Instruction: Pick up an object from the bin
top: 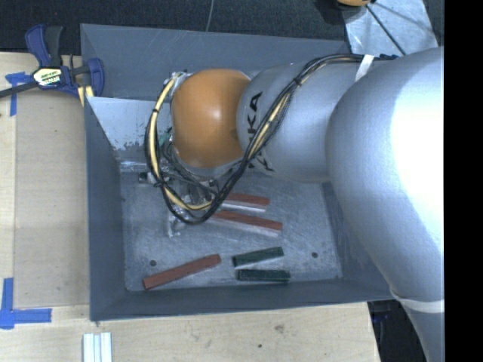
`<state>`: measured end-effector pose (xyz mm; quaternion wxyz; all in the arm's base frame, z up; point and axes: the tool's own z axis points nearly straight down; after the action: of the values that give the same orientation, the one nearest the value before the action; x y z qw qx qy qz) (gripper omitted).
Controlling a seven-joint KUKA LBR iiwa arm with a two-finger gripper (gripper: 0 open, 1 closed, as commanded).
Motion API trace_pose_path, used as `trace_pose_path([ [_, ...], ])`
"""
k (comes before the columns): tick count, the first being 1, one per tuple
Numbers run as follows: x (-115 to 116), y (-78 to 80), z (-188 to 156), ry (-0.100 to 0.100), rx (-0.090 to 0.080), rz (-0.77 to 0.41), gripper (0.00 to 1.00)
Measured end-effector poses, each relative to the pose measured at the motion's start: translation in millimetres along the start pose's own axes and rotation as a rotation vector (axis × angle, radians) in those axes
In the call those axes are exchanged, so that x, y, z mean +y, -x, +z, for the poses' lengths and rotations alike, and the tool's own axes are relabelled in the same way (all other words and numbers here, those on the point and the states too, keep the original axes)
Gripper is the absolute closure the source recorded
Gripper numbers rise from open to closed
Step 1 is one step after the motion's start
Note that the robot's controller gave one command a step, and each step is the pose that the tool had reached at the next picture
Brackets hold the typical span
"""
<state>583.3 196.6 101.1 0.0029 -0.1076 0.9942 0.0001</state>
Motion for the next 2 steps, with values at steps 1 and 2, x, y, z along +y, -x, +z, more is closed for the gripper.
trace_pose_path([
  [1, -30, 4.7, 26, 0.009, 0.005, 0.015, 0.0],
  [2, -59, 1.9, 18, -0.001, 0.004, -0.012, 0.0],
])
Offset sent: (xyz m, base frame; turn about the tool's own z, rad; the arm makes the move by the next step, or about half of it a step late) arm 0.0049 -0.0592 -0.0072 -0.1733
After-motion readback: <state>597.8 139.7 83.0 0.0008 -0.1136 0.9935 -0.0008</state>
